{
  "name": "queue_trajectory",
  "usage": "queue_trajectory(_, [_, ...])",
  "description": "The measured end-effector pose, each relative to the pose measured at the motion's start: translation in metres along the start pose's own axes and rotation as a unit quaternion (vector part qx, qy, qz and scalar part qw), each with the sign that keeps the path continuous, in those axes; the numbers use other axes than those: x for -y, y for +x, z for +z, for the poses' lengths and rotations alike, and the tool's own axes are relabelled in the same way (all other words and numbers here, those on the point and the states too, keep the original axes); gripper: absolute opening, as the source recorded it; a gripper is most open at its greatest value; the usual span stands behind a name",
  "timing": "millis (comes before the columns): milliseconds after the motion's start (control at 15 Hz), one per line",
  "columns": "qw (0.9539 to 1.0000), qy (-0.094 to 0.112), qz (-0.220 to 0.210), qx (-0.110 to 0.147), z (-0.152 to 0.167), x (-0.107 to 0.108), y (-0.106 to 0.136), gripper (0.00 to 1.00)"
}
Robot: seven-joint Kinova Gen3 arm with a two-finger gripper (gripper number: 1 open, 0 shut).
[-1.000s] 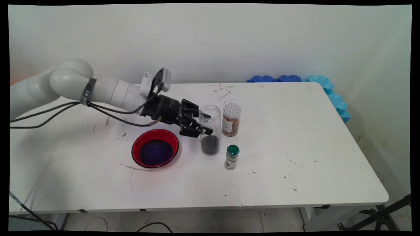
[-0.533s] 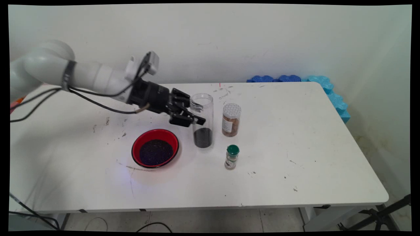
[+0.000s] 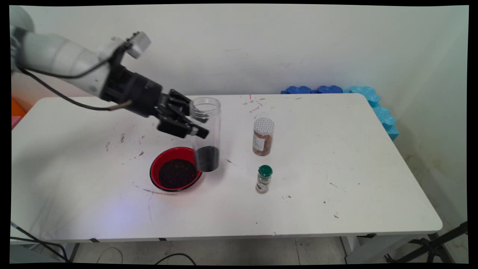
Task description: Pour the black seasoning powder in the red bowl
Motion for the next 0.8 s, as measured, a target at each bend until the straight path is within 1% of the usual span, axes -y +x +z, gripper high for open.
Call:
queue_trajectory(200, [0.9995, -0.018, -0.006, 0.024, -0.026, -0.011, 0.008, 0.00])
queue_trajectory(467, [0.9981, -0.036, -0.008, 0.049, -0.051, -0.020, 0.013, 0.00])
queue_trajectory(733, [0.9962, -0.051, -0.010, 0.070, -0.066, -0.027, 0.015, 0.00])
queue_trajectory(800, [0.9954, -0.054, -0.017, 0.077, -0.069, -0.028, 0.015, 0.00])
